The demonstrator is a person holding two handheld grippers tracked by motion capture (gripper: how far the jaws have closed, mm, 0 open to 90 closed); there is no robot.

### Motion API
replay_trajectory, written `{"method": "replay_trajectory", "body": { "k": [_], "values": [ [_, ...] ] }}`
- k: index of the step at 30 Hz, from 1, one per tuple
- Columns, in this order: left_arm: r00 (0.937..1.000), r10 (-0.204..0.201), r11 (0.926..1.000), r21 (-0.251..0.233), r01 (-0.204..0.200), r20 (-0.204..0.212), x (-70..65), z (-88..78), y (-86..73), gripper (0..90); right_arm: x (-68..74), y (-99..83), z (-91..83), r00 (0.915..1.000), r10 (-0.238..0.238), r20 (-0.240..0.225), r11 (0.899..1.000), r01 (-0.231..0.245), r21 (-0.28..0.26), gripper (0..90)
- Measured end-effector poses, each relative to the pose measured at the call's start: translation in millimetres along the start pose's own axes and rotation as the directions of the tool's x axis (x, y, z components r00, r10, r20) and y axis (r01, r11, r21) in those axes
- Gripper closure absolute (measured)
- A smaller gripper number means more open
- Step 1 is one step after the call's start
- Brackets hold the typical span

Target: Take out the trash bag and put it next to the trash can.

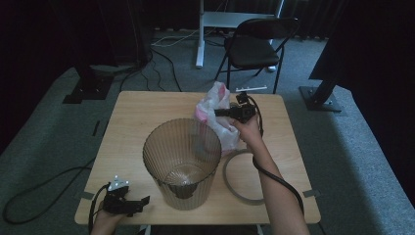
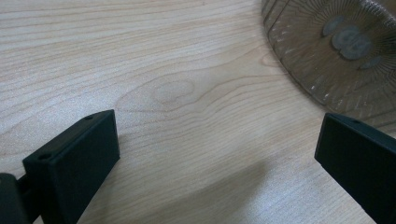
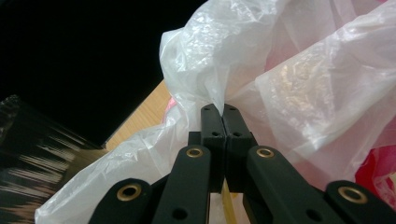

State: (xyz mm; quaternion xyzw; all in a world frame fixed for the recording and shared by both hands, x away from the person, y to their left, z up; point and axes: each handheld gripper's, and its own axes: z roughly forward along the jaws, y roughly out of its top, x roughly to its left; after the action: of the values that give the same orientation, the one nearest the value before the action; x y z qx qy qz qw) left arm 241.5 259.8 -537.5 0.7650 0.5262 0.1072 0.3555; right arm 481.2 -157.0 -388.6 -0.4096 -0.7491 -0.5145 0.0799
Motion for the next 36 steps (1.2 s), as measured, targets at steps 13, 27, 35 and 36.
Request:
{"method": "replay_trajectory", "body": {
  "k": [13,27,35,36],
  "values": [
    [1.0,-0.007,1.0,-0.004,0.007,0.004,0.0,0.1,-0.1,0.0,-17.6,-20.5,11.4,0.9974,0.048,0.054,0.997,-0.051,0.059,89.7],
    [0.9999,-0.012,0.9999,-0.006,0.012,0.008,0.2,0.1,-0.2,0.0,-15.3,-17.4,-1.0,0.9937,0.038,0.106,0.997,-0.045,0.062,55.5],
    [0.9999,-0.013,0.9999,-0.007,0.013,0.008,0.2,0.2,-0.2,0.0,-15.6,-16.2,-16.1,0.9958,0.04,0.083,0.999,-0.042,0.026,12.5],
    [0.9999,-0.012,0.9999,-0.007,0.012,0.008,0.2,0.3,-0.2,0.0,-15.7,-16.3,-18.5,0.9953,0.042,0.087,0.999,-0.043,0.009,12.6]
  ]
}}
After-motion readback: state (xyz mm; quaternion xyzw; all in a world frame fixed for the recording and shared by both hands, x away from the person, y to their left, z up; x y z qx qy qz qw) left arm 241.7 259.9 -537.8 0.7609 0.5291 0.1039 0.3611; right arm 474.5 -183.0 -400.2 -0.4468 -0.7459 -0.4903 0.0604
